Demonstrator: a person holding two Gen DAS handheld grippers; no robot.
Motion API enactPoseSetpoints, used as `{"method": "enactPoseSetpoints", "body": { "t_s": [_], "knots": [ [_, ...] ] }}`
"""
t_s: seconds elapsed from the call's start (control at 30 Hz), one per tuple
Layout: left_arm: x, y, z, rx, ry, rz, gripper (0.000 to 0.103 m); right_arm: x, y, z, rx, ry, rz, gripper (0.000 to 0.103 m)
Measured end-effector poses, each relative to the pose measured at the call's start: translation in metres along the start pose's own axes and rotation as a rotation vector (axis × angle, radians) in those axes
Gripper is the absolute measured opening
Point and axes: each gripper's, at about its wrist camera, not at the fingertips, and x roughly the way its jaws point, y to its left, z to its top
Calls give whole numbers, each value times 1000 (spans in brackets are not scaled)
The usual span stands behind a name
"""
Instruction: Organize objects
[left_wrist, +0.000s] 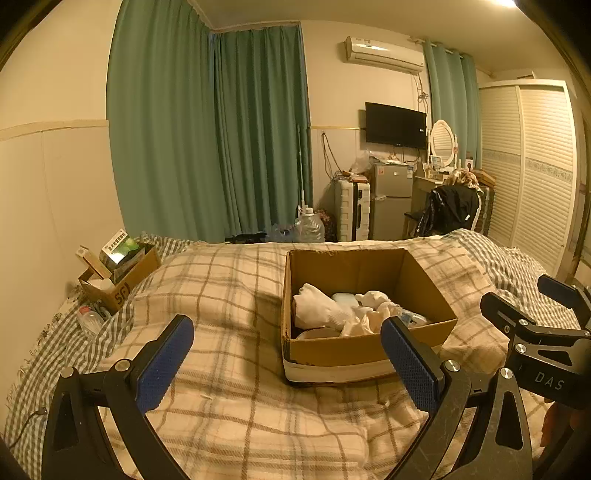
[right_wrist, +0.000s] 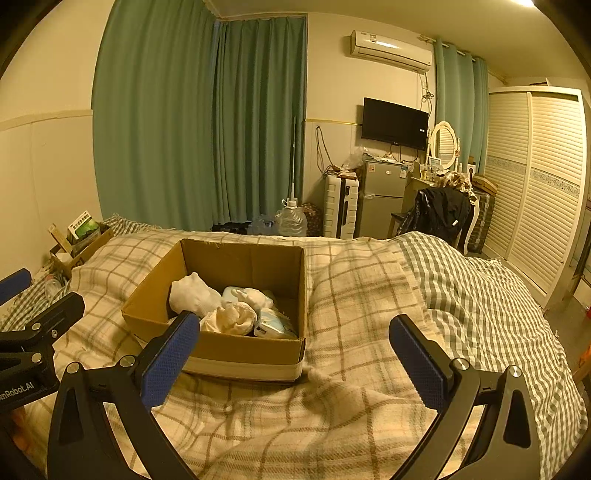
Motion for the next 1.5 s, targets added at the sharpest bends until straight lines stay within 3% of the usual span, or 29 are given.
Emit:
{"method": "enactPoseSetpoints", "body": {
  "t_s": [0.5, 1.5],
  "knots": [
    [-1, 0, -1, 0, -7, 31, 103, 2, 0, -2, 1, 3, 0, 102],
    [-2, 2, 0, -9, -3, 23, 103, 3, 1, -4, 2, 4, 1, 102]
  ]
}}
